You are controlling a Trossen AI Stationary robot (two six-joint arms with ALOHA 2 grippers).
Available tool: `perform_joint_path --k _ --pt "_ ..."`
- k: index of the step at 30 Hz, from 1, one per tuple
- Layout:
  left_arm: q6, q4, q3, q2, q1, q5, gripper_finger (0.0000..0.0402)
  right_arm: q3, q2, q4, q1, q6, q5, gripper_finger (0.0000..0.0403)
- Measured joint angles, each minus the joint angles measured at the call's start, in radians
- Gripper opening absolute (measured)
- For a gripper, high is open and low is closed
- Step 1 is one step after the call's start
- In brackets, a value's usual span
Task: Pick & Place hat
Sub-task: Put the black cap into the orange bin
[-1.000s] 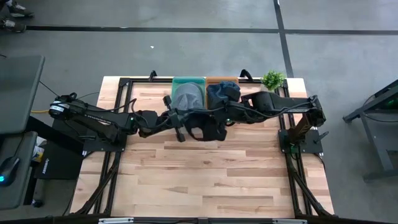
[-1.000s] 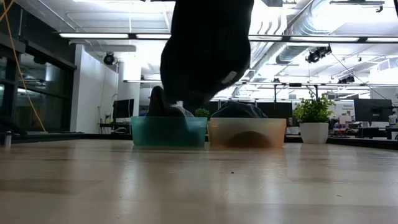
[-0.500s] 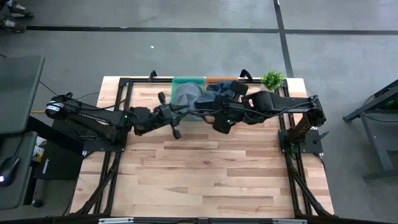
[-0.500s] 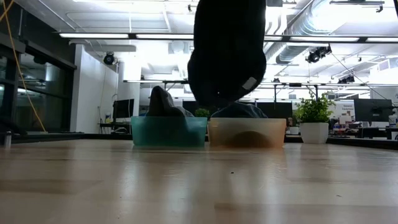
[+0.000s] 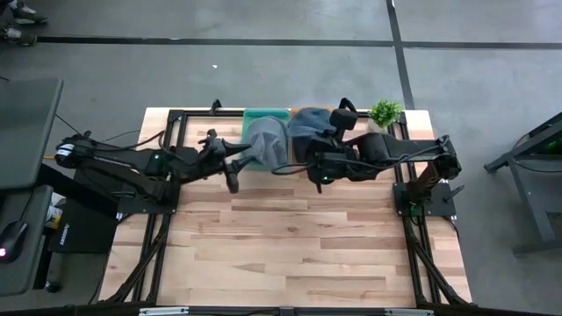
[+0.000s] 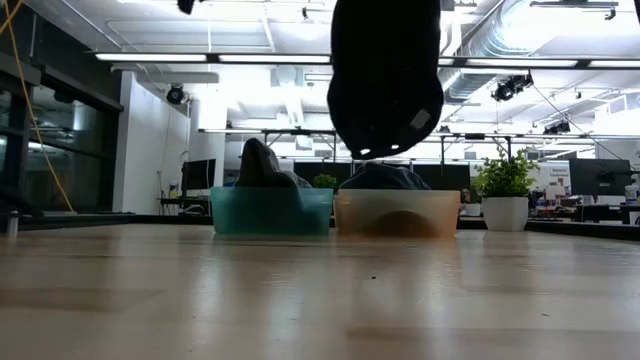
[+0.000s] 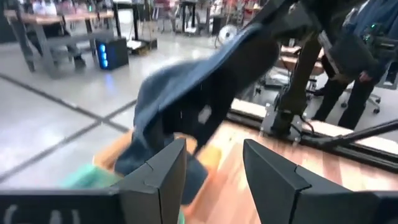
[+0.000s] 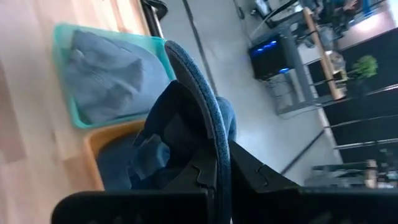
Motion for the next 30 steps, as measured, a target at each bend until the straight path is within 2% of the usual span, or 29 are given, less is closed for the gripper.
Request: perform_joint_path --k 4,9,17,23,27,30 --pt "-0.088 -0.076 -0.027 -0.027 0.001 0.0 0.0159 0.0 0.0 -0.022 0.013 -0.064 0.052 0.0005" --pt "-0.239 -0.038 -0.15 -0.09 0.065 0.053 0.0159 0.0 -0.001 -0.02 0.017 -0.091 0.077 0.0005" --pt "-0.355 0.197 -0.355 -0.204 0.18 0.22 0.0159 -0.036 -0.007 -0.032 0.022 -0.131 0.115 0.0005" --pt "-0.397 0.249 -0.437 -0.274 0.241 0.298 0.0159 -0.181 -0.038 -0.009 0.039 -0.075 0.104 0.0005" --pt "-0.437 0.249 -0.477 -0.312 0.279 0.35 0.0159 -0.332 -0.114 0.103 0.068 -0.059 0.115 0.0005" --pt "-0.457 0.254 -0.497 -0.331 0.299 0.379 0.0159 -0.445 -0.184 0.231 0.087 -0.104 0.13 0.0005"
